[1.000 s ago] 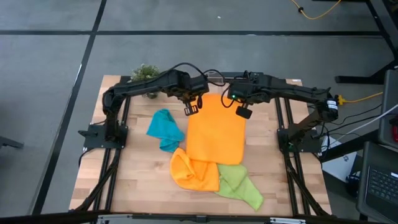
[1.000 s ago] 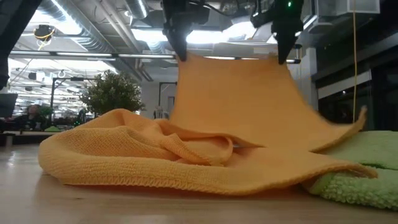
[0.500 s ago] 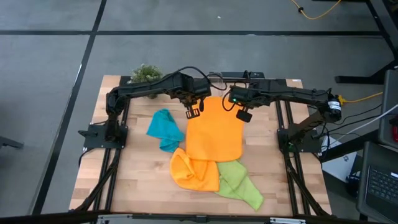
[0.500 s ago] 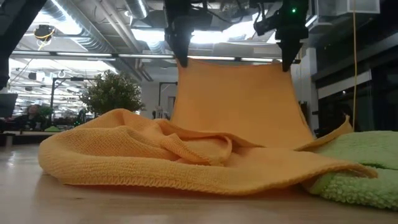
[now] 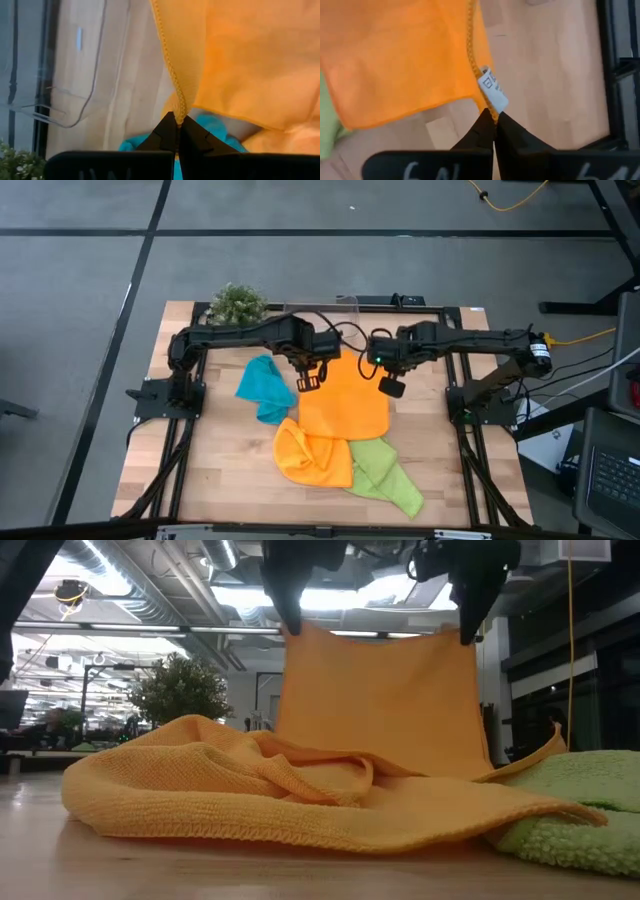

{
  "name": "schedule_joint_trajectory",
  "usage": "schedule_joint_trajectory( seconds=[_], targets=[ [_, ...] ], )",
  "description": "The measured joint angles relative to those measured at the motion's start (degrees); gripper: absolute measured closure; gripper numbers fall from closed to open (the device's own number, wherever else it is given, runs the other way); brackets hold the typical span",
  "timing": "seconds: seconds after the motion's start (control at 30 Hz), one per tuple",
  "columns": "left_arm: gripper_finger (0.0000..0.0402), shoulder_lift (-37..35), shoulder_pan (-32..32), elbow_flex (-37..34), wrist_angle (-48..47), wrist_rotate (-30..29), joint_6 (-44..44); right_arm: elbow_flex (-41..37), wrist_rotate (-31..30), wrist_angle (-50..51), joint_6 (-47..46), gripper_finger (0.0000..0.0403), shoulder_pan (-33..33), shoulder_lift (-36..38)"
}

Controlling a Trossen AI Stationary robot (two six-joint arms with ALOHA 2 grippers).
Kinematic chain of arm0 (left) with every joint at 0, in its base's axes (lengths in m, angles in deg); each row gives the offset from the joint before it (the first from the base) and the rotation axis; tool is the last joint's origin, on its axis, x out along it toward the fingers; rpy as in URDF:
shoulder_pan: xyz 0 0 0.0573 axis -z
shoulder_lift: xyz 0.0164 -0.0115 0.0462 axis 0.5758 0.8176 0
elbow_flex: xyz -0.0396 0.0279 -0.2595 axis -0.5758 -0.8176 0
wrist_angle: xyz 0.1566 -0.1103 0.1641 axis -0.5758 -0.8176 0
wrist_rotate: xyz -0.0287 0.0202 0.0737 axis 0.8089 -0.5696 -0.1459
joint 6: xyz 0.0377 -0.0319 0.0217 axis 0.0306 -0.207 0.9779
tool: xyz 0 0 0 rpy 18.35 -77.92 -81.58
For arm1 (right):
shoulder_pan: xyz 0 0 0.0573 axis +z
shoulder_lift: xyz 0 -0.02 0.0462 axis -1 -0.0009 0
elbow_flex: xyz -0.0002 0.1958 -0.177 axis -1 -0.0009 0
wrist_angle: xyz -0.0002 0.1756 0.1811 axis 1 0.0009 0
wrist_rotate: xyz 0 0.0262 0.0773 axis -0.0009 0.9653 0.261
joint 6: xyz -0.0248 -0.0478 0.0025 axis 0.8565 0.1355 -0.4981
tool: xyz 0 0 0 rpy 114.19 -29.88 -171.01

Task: Fold microfiber towels
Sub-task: Fold the top orange microfiber cloth

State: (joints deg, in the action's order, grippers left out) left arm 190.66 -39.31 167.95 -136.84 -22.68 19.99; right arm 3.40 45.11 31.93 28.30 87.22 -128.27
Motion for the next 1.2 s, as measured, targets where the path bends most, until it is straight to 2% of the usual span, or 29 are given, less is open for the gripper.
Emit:
schedule_joint_trajectory(
  seconds=[0.27, 0.57, 0.83, 1.07, 1.2],
  targets=[
    [0.0402, 0.04, 2.19, -5.48, 0.23, -1.75, -4.08, -7.62, -0.99, -0.58, -4.96, 0.0401, 3.12, -0.02],
    [0.0402, 0.04, 4.87, -8.45, 1.7, -1.66, -7.35, -10.24, -0.38, -4.01, -7.35, 0.0401, 7.75, -0.04],
    [0.0402, 0.02, 7.57, -11.21, 4.21, -1.05, -10.24, -15.65, 4.4, -10.6, -8.3, 0.0401, 10.51, -0.04],
    [0.0402, 0.0, 10.29, -15.81, 11.19, 8.68, -10.18, -17.53, 9.89, -11.14, -8.57, 0.0401, 13.59, -0.04],
    [0.0402, -0.02, 11.21, -16.69, 12.5, 11.32, -10.18, -17.53, 12.09, -14.57, -7.18, 0.0401, 15.43, -0.04]
  ],
)
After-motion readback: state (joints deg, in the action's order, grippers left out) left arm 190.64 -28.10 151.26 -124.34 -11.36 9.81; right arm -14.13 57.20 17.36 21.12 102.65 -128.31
